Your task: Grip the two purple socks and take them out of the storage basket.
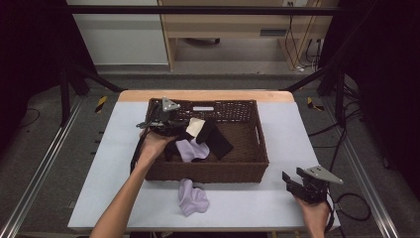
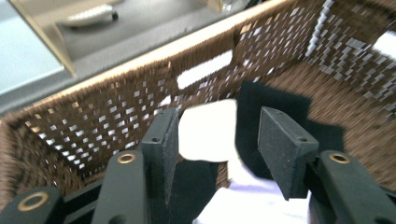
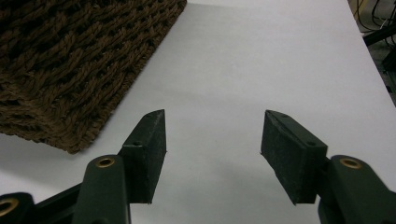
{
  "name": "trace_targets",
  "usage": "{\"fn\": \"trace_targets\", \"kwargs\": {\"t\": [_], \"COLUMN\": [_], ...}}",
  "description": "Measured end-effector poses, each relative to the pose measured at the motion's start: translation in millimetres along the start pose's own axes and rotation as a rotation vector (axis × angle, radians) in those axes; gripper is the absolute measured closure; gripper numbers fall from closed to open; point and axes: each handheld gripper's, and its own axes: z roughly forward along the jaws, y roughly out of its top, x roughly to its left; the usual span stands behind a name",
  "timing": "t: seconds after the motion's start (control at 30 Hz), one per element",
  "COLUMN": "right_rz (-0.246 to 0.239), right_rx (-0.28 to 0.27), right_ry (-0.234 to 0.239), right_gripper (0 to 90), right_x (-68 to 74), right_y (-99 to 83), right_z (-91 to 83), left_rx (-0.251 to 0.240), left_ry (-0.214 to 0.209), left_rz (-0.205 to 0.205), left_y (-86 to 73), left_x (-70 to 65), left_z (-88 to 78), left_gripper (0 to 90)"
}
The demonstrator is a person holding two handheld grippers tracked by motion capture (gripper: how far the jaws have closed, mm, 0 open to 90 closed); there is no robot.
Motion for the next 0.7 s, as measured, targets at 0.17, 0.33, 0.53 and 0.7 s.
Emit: {"fn": "trace_targets", "kwargs": {"t": [0.17, 0.33, 0.53, 0.7], "right_rz": [-0.004, -0.005, -0.012, -0.012], "right_rx": [0.002, 0.007, 0.009, 0.013], "right_ry": [-0.001, 0.0, -0.002, -0.004], "right_gripper": [40.0, 39.7, 38.9, 38.7], "right_x": [0.4, 0.9, 1.2, 1.4], "right_y": [-0.1, -0.3, -0.4, -0.7], "right_z": [0.8, 1.0, 2.0, 2.3], "left_rx": [0.077, 0.142, 0.226, 0.274], "left_ry": [-0.006, -0.018, -0.048, -0.05], "left_rz": [-0.002, 0.002, 0.018, 0.056], "left_y": [-8.8, -18.2, -25.5, -28.4], "left_x": [3.4, 4.3, 3.0, -1.6], "left_z": [17.8, 27.7, 38.0, 43.3], "left_gripper": [46.5, 47.4, 48.2, 48.3]}}
